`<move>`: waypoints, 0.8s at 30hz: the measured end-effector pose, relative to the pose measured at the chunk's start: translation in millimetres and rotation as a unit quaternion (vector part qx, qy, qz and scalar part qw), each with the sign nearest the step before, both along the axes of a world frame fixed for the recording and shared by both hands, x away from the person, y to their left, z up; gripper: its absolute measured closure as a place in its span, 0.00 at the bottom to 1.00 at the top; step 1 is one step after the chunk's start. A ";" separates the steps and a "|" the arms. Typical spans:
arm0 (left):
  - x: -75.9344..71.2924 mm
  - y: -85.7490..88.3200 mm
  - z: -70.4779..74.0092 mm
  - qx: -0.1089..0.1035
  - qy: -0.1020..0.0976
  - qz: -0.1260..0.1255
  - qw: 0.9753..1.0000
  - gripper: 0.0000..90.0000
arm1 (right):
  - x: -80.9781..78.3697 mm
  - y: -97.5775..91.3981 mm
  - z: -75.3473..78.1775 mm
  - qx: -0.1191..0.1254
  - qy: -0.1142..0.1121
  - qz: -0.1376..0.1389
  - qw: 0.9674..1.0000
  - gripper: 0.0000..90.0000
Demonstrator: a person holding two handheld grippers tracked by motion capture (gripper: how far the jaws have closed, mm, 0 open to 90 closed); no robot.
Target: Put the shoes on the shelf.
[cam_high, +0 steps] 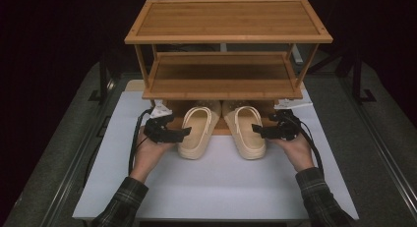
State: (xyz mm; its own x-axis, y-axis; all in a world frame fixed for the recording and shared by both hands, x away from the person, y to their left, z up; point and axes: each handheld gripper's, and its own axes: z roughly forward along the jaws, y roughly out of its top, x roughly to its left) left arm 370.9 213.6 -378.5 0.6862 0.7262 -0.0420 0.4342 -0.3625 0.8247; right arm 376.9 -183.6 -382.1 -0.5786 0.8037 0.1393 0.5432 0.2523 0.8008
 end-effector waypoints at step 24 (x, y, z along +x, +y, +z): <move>-29.4 5.1 -51.9 0.017 0.026 -0.074 0.997 0.00 | -40.2 -6.9 -49.0 -0.002 0.045 0.091 0.995 0.00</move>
State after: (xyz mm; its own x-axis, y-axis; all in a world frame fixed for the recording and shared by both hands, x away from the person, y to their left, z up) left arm 341.5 218.7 -430.4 0.7835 0.6187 -0.0582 0.4158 -0.4524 0.7889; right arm 336.7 -190.5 -431.1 -0.7003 0.6871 0.1936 0.5572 0.3566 0.7499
